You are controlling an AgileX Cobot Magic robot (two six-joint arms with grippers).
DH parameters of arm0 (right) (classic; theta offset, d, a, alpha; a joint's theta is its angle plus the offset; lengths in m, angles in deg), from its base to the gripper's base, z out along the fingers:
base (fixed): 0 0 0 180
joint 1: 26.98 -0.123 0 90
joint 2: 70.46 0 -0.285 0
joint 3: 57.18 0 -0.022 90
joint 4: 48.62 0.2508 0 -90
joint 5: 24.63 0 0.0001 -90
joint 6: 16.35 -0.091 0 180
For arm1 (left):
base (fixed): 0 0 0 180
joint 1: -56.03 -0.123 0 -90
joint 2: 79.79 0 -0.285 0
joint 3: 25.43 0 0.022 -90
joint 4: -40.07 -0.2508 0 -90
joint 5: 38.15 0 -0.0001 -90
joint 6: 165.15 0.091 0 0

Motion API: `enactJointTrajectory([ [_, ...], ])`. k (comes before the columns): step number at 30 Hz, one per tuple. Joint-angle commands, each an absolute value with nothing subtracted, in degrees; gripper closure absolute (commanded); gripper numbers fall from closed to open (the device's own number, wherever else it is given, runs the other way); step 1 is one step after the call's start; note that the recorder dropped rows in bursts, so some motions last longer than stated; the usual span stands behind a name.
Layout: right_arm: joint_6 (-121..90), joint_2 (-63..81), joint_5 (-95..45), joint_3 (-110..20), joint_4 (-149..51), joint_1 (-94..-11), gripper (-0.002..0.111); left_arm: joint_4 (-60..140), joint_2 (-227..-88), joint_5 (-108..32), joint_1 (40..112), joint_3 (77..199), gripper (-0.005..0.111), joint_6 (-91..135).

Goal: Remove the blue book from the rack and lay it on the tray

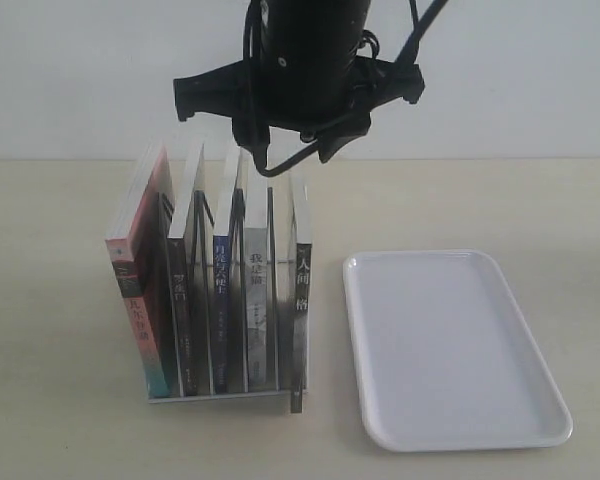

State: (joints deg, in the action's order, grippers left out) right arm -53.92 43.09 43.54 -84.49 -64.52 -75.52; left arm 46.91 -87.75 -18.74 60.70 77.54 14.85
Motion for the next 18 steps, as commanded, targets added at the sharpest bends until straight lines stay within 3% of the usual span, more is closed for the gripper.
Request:
enactJointTrajectory([
  [1, -53.29, 40.41, 43.30, -84.61, -65.43, -75.48, 0.069, 46.66, -87.58, -19.01, 60.63, 77.36, 0.103, 14.48],
  [3, -52.58, 39.01, 43.70, -84.61, -65.33, -75.48, 0.075, 46.66, -87.58, -19.01, 60.63, 77.36, 0.103, 14.48],
  [18, -49.70, 43.86, 40.33, -84.61, -55.62, -75.61, 0.074, 46.66, -87.58, -19.01, 60.63, 77.36, 0.103, 14.48],
])
